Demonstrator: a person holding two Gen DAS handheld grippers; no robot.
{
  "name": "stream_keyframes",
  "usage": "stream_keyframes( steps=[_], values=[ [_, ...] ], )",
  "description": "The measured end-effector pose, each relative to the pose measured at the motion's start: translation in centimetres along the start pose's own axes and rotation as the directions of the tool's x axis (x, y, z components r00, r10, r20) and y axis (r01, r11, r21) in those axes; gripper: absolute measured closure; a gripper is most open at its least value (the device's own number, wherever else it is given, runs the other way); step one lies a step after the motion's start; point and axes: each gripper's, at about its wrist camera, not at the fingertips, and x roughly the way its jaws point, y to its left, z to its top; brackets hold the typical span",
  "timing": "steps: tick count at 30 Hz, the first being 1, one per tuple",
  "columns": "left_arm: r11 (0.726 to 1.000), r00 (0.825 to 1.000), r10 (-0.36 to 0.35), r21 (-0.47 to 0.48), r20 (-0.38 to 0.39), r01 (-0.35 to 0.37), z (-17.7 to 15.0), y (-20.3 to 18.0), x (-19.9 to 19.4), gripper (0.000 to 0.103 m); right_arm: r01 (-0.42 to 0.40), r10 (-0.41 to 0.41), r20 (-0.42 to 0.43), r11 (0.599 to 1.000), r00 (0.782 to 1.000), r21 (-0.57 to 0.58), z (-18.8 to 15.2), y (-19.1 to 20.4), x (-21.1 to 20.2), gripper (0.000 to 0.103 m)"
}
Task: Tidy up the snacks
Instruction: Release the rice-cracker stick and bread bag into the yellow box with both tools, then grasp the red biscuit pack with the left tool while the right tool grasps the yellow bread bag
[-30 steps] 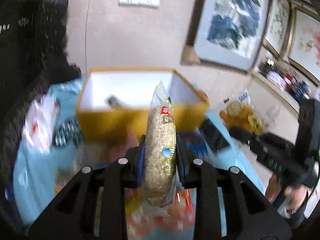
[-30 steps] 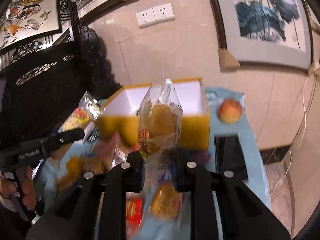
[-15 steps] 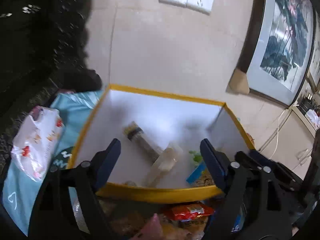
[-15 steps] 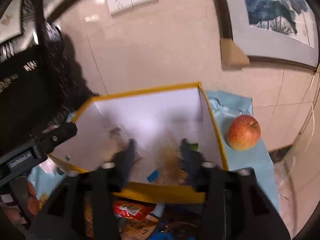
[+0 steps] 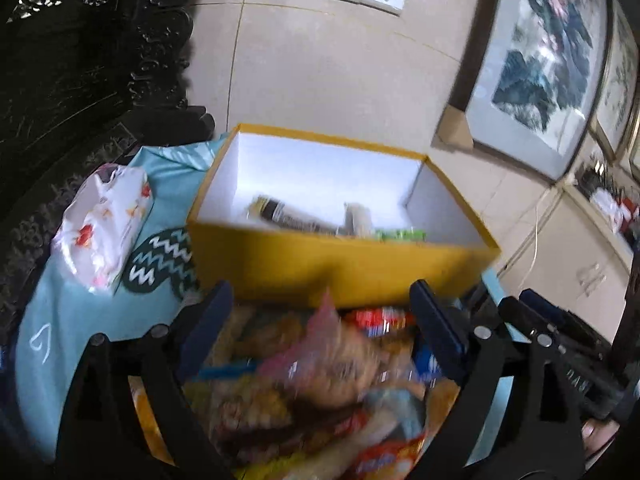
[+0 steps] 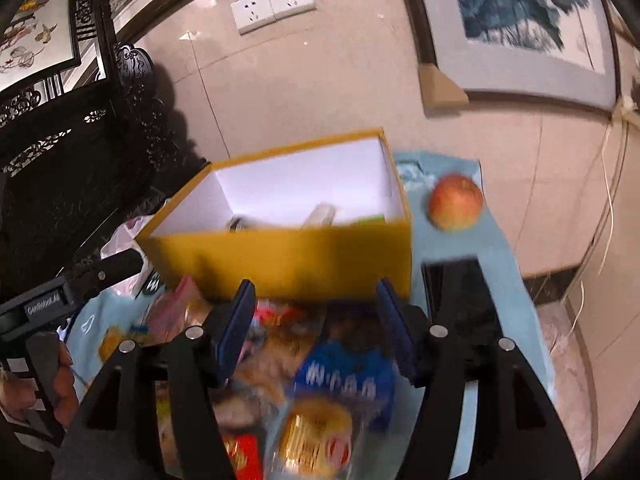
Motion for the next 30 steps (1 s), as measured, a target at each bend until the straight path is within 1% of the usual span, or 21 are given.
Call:
stream_keyframes(
  steps=[1, 2, 3, 5, 7, 9, 12, 15, 19, 23, 30],
  values=[
    [1.0, 1.0, 0.008, 0.018, -0.005, -0.008, -0.8, 0.0, -0.5, 0.009, -0.002, 0.002, -0.008, 1.0, 1.0, 0.011, -0.5, -0.1, -0.2, 0.036],
    [1.0, 1.0, 0.014, 0.028, -0.007, -0.014, -1.3, 0.1, -0.8, 0.009, -0.003, 0.004, -0.016, 1.0, 1.0, 0.028, -1.3, -0.3, -0.6, 0.028],
    [0.999, 1.0, 0.02, 0.045, -0.011, -0.02, -2.1, 0.1, -1.2, 0.008, -0.004, 0.005, -0.016, 0.999, 1.0, 0.044, -1.9, -0.5, -1.0, 0.017],
    [0.997, 0.999, 0.025, 0.072, -0.025, -0.023, -3.6, 0.1, -1.7, 0.006, -0.007, 0.008, -0.011, 0.995, 1.0, 0.095, -3.6, -1.0, -1.9, 0.004],
    [0.995, 0.999, 0.029, 0.092, -0.044, -0.024, -5.1, 0.3, -2.1, 0.006, -0.016, 0.019, -0.022, 0.993, 1.0, 0.116, -5.1, -1.4, -2.5, 0.004],
    [0.995, 0.998, 0.019, 0.103, -0.063, -0.012, -6.5, 0.3, -2.4, 0.006, -0.015, 0.02, -0.037, 0.994, 0.999, 0.11, -6.3, -1.4, -2.8, 0.004],
    [0.993, 0.995, 0.018, 0.117, -0.095, -0.006, -8.6, 0.3, -2.2, 0.006, 0.009, -0.005, -0.054, 0.996, 0.999, 0.083, -7.9, -1.6, -3.0, 0.004],
    [0.993, 0.991, 0.017, 0.121, -0.134, -0.001, -10.2, 0.1, -1.7, 0.006, 0.016, -0.008, -0.083, 0.994, 0.997, 0.106, -9.0, -2.4, -2.9, 0.004],
    [0.991, 0.986, 0.011, 0.13, -0.168, 0.011, -11.5, -0.6, -1.1, 0.006, 0.02, -0.008, -0.09, 0.99, 0.996, 0.139, -9.5, -3.3, -2.9, 0.004],
    [0.982, 0.983, 0.018, 0.187, -0.184, 0.017, -12.4, -2.3, -0.7, 0.006, 0.011, 0.005, -0.087, 0.985, 0.996, 0.173, -9.9, -4.1, -2.7, 0.004],
    [0.966, 0.977, 0.011, 0.253, -0.211, 0.044, -13.1, -4.8, 0.6, 0.005, -0.011, 0.025, -0.088, 0.988, 0.996, 0.154, -10.4, -3.9, -2.1, 0.004]
  ],
)
